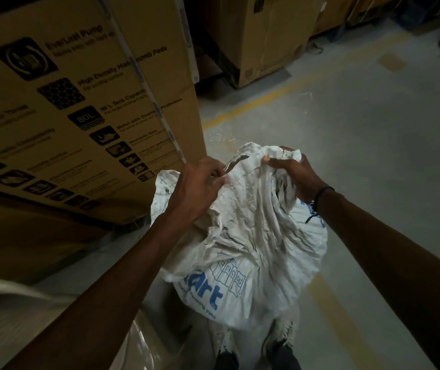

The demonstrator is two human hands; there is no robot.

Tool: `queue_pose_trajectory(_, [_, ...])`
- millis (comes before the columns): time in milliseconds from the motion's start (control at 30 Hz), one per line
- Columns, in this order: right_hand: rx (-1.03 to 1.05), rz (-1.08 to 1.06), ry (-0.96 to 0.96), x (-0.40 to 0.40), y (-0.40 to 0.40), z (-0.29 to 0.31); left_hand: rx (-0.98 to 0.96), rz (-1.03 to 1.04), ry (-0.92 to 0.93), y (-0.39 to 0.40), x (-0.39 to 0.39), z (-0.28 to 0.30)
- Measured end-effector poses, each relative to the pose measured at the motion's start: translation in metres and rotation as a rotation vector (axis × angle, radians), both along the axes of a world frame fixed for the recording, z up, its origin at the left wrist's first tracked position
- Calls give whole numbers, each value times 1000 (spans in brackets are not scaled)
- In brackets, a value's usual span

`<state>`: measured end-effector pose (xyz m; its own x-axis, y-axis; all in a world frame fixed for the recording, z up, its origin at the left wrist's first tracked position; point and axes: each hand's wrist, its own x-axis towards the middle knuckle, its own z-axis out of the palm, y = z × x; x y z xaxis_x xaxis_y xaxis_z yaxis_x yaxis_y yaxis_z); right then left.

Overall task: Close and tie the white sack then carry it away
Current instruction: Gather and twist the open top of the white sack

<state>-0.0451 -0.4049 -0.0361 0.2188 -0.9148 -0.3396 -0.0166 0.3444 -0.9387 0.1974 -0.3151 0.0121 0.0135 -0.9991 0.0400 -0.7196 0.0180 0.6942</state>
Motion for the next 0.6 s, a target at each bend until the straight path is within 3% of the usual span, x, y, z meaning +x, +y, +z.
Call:
queue_pose_trajectory(200, [-16, -8, -1, -5, -7, -1, 55, 80, 191, -27, -6, 8])
queue_pose_trajectory(433, [-156, 212, 25, 12, 4, 6, 72, 5, 311, -49, -25, 8])
queue_pose_trajectory(600, [-247, 52, 91, 26, 13, 8, 92, -8, 257, -64, -35, 12])
